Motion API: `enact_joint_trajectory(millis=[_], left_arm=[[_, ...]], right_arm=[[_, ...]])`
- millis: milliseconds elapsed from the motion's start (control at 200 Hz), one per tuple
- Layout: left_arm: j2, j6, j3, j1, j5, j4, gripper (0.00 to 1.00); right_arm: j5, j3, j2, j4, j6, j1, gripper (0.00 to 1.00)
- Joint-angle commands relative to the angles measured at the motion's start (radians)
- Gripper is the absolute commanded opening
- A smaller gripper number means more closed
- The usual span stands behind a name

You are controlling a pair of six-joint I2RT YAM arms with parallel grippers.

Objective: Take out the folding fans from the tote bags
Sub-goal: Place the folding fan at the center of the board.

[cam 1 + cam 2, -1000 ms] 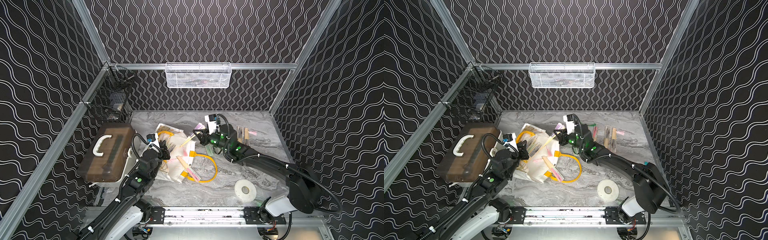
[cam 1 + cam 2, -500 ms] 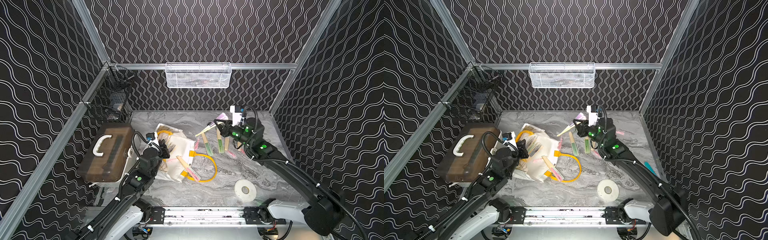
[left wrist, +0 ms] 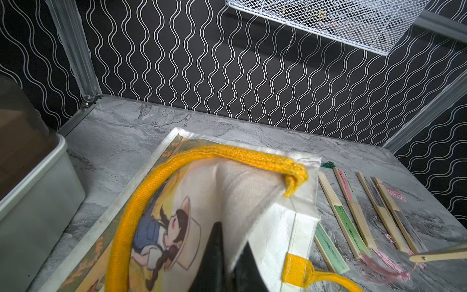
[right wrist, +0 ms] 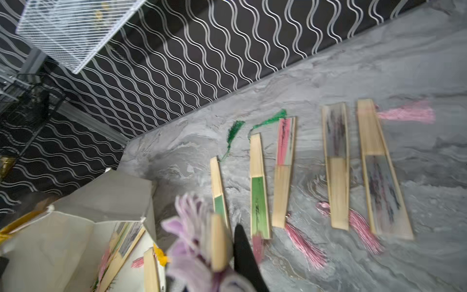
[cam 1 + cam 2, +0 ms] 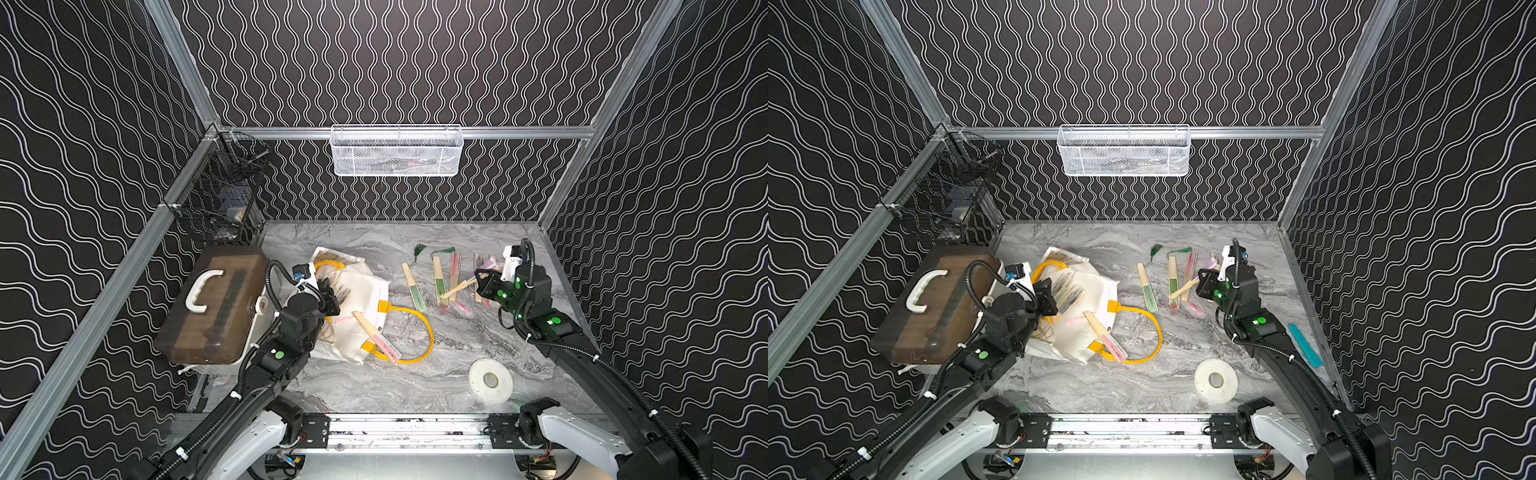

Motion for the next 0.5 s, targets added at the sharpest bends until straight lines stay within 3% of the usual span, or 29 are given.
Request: enact_joint_trajectory(millis=[0, 275, 496], left_arm=[[0.004, -0.014, 0.010, 0.001, 0.008, 0.042, 0.00], [-0.011, -0.014, 0.007, 0.001, 0.006, 0.044, 0.00], [-0.006, -0.017, 0.009, 0.002, 0.013, 0.046, 0.00]], right_arm=[[-0.104, -0.069, -0.014, 0.063, 0.058, -0.062, 0.10], [-0.420, -0.256, 0.083, 0.263, 0.157, -0.289, 0.10], [-0.526, -0.306, 0.244, 0.306, 0.159, -0.420, 0.16]])
